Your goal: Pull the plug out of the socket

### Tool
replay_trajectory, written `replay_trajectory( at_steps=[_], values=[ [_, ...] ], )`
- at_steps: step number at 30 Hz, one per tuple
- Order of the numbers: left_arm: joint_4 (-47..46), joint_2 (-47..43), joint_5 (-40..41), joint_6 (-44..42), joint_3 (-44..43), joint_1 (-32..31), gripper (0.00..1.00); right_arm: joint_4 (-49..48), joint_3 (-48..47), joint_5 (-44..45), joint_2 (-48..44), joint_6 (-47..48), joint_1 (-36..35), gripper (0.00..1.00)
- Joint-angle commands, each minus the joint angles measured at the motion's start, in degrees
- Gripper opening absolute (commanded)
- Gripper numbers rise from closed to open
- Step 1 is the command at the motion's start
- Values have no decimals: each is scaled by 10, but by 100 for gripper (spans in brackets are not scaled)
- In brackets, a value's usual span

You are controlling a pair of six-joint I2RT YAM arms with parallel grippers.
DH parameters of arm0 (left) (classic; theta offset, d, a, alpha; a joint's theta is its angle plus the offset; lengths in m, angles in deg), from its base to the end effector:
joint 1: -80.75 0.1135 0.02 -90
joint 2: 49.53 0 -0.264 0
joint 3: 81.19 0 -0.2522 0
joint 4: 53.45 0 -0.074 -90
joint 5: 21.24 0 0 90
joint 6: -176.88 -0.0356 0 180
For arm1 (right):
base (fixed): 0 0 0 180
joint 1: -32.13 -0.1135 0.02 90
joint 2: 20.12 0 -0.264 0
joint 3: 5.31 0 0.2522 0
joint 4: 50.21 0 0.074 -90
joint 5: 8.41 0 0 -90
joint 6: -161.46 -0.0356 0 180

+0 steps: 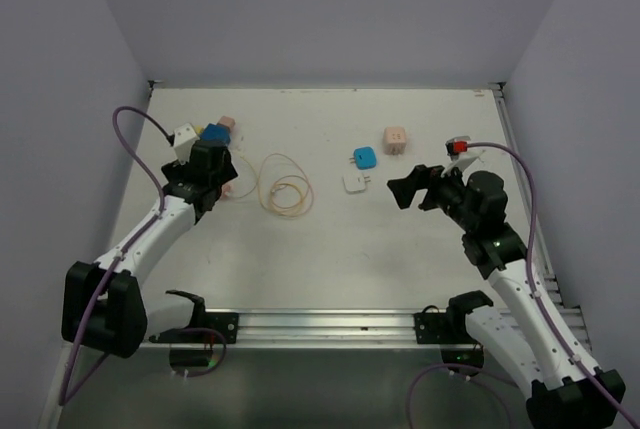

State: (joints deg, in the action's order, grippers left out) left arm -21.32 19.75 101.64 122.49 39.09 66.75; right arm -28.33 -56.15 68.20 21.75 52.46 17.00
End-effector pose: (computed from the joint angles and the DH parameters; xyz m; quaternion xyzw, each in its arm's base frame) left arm 0.2500 -0.0424 0.2494 -0.2778 0.8379 0.0698 0.4646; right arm 0.1701 0.0545 0.3048 -0.0464 0.7788 0.2688 0.5649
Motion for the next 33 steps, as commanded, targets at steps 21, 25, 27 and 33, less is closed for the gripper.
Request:
replay_trajectory(
  at_steps=[21, 25, 27, 33],
  values=[
    [-90, 241, 152, 181, -77, 14, 89, -24, 19, 6, -40, 5, -57, 99],
    [-86, 255, 148, 186, -79, 16, 83, -23, 19, 6, -40, 7, -58, 99],
    [-84, 254, 143, 189, -75, 17, 77, -22, 18, 6, -40, 8, -58, 99],
    [-87, 230, 134, 176, -49, 16, 55, -27, 22, 6, -39, 7, -58, 99]
  ],
)
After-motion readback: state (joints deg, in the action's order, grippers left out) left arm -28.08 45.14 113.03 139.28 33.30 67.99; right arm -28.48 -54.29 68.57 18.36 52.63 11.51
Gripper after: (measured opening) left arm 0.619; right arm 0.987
